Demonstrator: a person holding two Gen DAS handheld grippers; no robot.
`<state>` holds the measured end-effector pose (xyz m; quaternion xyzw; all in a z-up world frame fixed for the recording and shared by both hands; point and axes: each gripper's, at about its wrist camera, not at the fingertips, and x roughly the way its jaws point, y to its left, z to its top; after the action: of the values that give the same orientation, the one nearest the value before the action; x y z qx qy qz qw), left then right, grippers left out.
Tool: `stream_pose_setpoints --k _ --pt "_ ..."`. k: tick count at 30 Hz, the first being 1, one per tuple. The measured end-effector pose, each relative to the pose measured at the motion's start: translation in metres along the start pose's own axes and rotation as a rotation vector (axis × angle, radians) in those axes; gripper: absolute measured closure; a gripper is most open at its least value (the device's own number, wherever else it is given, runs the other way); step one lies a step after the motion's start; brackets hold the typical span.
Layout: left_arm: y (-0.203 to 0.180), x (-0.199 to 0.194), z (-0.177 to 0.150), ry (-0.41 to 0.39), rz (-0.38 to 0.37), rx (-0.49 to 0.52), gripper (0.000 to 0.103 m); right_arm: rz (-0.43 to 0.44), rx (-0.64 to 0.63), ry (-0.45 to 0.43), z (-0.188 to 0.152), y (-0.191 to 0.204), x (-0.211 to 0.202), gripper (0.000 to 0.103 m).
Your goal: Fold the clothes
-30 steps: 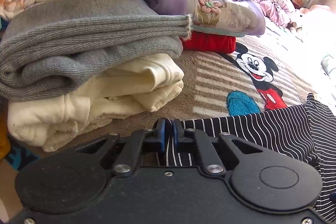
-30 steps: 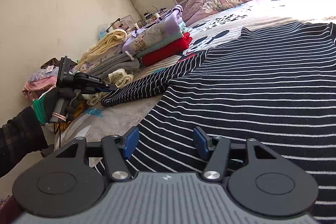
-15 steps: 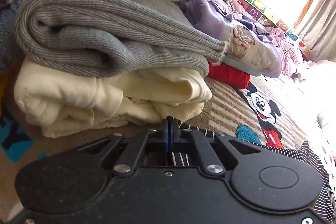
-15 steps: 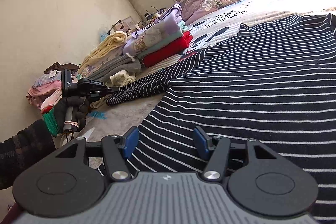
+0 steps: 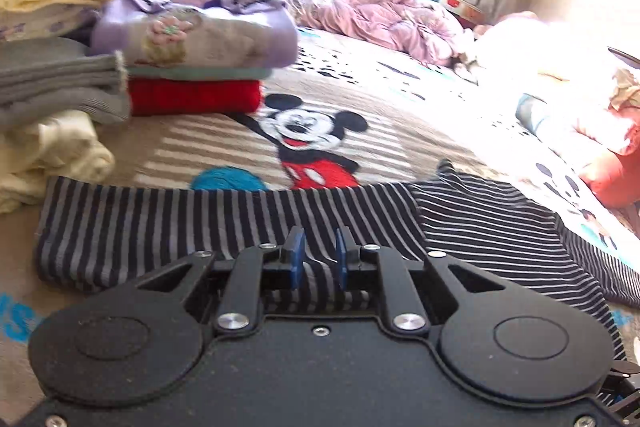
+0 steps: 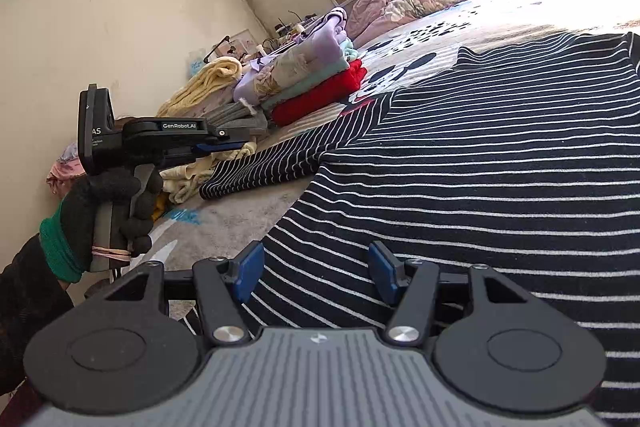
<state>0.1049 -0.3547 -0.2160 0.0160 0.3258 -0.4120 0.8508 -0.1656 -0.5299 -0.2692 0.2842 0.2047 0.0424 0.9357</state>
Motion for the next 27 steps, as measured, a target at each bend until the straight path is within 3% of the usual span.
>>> stream_pose_setpoints --k 3,4,9,11,13,16,18,27 --pt "-0.02 0.027 -0.013 0.049 0.009 -0.011 0.089 -0.003 -0.01 -0.002 -0.001 0.002 -0.001 0.045" --pt "-0.018 0.031 -0.015 0.058 0.045 -0.018 0.09 -0.001 -0.009 -0.003 -0.001 0.002 -0.001 0.045" --pt "0.044 -0.008 -0.01 -0.014 0.122 -0.217 0.09 0.011 0.006 -0.008 -0.001 -0.001 -0.002 0.045" --pt "0.057 -0.011 -0.005 -0.034 0.129 -0.254 0.09 0.014 0.007 -0.008 -0.001 -0.002 -0.002 0.044" --pt "0.052 -0.001 -0.003 -0.031 0.1 -0.249 0.09 0.017 0.008 -0.007 -0.001 -0.002 -0.003 0.044" --pt "0.024 0.018 -0.004 -0.01 0.063 -0.159 0.09 0.013 0.003 -0.005 -0.001 -0.001 -0.002 0.044" --pt "0.008 0.028 -0.007 0.004 0.093 -0.08 0.09 0.014 0.005 -0.004 -0.001 -0.002 -0.002 0.044" --pt "0.088 -0.008 0.003 -0.052 0.351 -0.23 0.094 0.031 0.024 -0.003 0.0 -0.006 -0.002 0.043"
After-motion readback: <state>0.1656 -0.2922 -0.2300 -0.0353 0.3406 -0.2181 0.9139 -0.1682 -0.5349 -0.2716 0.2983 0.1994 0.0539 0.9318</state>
